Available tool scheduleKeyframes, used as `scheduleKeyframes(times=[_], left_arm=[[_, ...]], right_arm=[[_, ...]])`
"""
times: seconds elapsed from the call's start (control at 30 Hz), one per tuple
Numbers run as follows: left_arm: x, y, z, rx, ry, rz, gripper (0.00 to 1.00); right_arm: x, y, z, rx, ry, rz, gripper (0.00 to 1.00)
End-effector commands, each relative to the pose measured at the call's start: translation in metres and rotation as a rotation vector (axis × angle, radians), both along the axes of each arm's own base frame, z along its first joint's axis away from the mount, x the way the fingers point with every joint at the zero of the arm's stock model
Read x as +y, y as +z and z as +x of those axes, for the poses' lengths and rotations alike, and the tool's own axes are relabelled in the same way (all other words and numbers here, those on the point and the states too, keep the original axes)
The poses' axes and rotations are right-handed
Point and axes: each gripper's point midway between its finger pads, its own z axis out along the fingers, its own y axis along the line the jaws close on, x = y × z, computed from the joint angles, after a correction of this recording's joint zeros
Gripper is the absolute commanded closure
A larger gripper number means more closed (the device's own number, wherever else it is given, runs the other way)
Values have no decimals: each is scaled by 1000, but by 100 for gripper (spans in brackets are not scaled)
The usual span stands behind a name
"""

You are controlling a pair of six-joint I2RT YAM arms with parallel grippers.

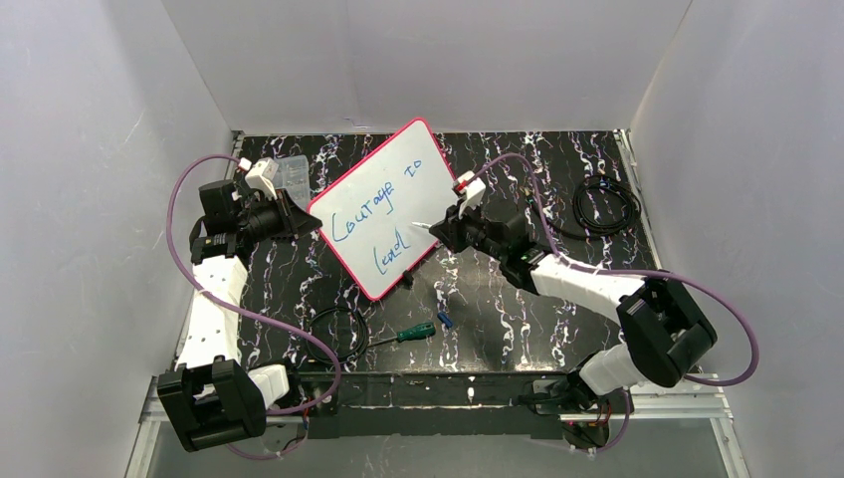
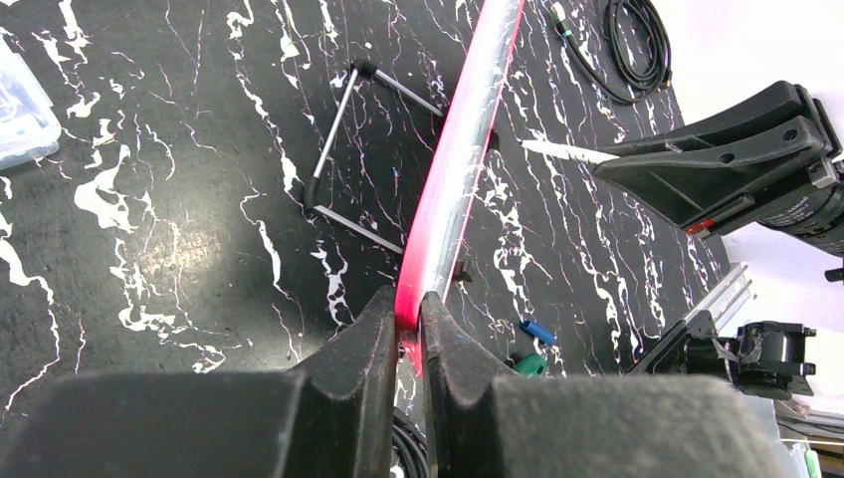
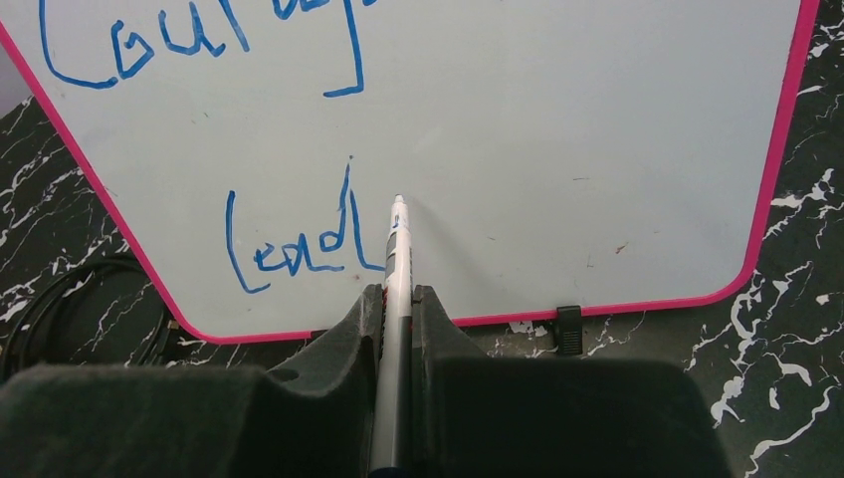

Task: Write a sentence on the whiteboard

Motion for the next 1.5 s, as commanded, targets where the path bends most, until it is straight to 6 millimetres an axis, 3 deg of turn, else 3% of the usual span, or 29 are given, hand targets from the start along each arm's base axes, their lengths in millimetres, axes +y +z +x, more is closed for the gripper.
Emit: scheduleKeyframes(times=[0.0,0.37,0.8,1.07,1.47], left_arm=[[1,-4,-3,-1,-1,22,100],[1,-4,-2,-1,-2,21,100],[0,-5,-3,1,-2,20,100],[1,-4,-3,-1,-1,22,100],[1,-4,-3,0,-2,22,100]], right_arm=[[4,6,5,-29,17,30,99],[3,-9,14,-4,-19,2,99],[6,-12,25,-12,-49,6,99],[12,-20,18,10,4,-1,99],[2,-45,3,68,5,-36,99]])
